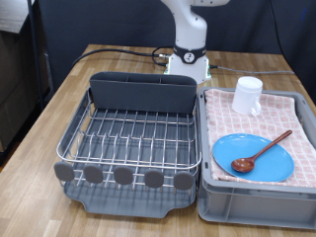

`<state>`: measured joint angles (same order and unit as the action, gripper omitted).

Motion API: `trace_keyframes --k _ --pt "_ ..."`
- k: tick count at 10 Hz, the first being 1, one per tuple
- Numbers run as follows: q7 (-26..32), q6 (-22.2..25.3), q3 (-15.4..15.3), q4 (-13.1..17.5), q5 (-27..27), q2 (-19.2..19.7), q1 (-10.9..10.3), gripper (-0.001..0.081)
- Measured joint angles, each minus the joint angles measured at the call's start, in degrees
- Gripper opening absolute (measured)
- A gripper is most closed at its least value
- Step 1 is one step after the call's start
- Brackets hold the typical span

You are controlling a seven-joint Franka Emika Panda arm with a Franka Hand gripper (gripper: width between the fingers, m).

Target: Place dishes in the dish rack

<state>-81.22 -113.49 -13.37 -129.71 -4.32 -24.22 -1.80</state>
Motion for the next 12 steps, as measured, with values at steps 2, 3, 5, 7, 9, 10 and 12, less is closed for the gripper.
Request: trace_keyframes --k 2,3,5,7,9,10,12 --pt "-5.1 -2.4 -1.9 0.9 0.9 3.1 0.0 0.0803" --pt "-7.6 -3.2 -2.7 1.3 1.7 4.4 0.1 0.0803" --pt "-10.6 -4.2 -3.8 2.3 3.2 6.8 0.1 0.0803" --pt "-11.4 -5.5 -4.3 3.2 4.6 8.9 0.1 0.0803" --pt "-11.4 -7.4 -4.4 3.2 5.1 10.8 0.1 0.0803" --pt "-11.8 -9.6 -4.4 2.8 6.8 12.0 0.2 0.0803" --pt "-15.3 -15.5 -4.7 1.1 13.5 14.8 0.3 0.0803"
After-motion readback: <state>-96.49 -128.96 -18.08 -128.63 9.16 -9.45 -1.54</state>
